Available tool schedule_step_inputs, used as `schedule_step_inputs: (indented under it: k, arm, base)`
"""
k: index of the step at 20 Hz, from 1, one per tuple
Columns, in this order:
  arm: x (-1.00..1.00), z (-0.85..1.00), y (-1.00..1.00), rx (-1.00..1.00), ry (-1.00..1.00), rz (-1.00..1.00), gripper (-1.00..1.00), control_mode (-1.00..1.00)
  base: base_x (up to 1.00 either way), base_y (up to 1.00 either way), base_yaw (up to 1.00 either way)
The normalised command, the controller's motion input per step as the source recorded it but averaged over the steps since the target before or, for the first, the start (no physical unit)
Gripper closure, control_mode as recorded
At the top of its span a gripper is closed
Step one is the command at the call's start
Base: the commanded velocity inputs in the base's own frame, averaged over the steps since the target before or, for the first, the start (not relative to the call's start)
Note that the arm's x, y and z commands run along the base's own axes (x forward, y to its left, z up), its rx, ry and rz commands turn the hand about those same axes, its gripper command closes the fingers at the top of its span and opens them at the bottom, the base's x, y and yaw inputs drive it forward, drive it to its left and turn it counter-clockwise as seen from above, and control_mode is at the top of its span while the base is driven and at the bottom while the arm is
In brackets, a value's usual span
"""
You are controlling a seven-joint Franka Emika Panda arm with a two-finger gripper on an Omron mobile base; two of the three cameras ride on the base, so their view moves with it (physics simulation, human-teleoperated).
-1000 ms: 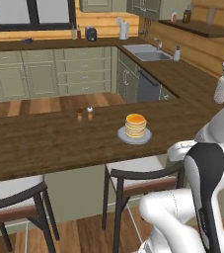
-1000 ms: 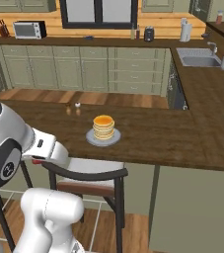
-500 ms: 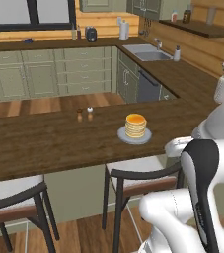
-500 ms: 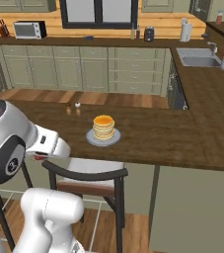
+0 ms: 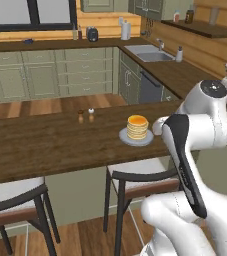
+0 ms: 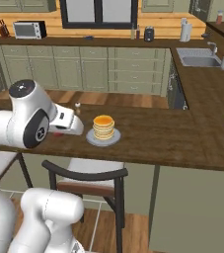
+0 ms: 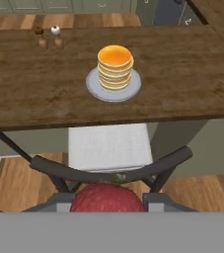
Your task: Take the strawberry from the fridge and place it on top of the pancake, located on the dining counter.
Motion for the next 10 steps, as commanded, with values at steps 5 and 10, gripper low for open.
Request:
schedule_step_inputs:
  k: [5, 10]
  arm:
    - [1.0, 0.0, -0.03, 0.0, 0.11, 0.0, 1.0, -1.0]
    - [1.0, 0.0, -0.28, 0.01, 0.08, 0.0, 1.0, -1.0]
  base:
    - [0.0, 0.0, 0.0]
    - [0.0, 0.0, 0.0]
